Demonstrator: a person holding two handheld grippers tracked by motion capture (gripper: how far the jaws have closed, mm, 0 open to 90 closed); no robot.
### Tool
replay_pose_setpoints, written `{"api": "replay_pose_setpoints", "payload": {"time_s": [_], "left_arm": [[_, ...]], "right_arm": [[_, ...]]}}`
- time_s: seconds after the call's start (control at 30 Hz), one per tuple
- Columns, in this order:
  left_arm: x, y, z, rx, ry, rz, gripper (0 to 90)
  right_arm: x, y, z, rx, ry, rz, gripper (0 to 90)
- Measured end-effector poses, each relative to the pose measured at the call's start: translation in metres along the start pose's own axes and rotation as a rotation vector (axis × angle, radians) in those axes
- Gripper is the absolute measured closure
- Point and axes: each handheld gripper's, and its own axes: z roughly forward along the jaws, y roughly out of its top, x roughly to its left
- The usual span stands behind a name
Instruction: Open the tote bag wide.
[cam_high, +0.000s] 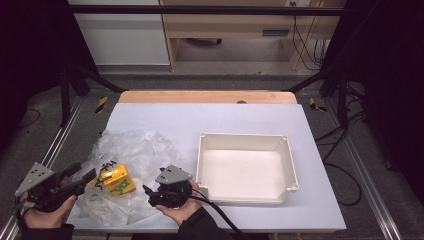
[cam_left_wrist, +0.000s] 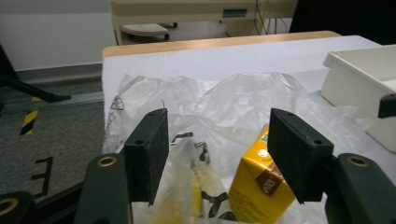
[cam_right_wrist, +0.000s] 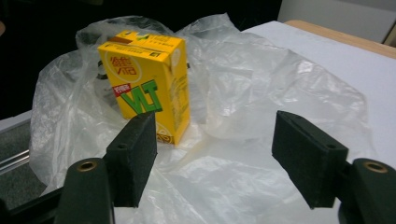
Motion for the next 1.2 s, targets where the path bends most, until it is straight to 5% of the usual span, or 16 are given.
{"api": "replay_pose_setpoints", "payload": {"time_s": [0.57,1.2], "left_arm": [[-0.009,0.015,0.017,0.077,-0.099,0.11,32.0],[-0.018,0.019,0.031,0.193,-0.14,0.21,27.0]], "right_arm": [[-0.04,0.008,-0.043,-0.014,-0.073,0.004,26.1],[-0.08,-0.005,-0.089,-0.021,-0.166,0.037,25.1]]}}
